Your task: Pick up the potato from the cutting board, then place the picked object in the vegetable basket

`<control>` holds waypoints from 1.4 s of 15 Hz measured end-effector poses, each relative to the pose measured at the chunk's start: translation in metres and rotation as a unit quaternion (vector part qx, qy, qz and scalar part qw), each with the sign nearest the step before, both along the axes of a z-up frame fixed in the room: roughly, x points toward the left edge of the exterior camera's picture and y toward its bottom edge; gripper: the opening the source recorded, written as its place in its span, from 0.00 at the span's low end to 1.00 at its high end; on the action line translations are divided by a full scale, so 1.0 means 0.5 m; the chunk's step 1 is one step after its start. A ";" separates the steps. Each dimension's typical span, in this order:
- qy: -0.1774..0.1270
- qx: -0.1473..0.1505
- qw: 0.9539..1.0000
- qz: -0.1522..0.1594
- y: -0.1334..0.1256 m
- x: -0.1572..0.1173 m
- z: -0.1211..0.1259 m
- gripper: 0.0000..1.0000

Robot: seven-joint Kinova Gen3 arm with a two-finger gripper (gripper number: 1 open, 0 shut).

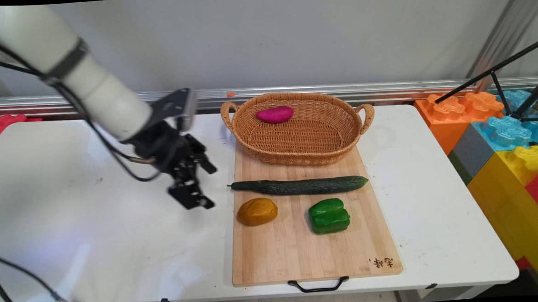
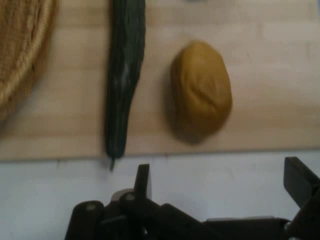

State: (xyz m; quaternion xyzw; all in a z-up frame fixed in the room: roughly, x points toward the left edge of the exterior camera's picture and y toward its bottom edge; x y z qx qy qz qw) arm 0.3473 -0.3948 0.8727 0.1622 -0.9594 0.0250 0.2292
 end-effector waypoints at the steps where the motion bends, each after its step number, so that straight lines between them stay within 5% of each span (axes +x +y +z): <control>1: -0.001 -0.003 1.000 0.002 -0.006 -0.018 -0.007 1.00; 15: 0.003 0.009 1.000 0.029 -0.053 -0.157 -0.182 1.00; 16: 0.004 0.008 1.000 0.029 -0.054 -0.162 -0.189 0.00; 21: 0.014 0.018 0.999 0.031 -0.045 -0.178 -0.194 0.00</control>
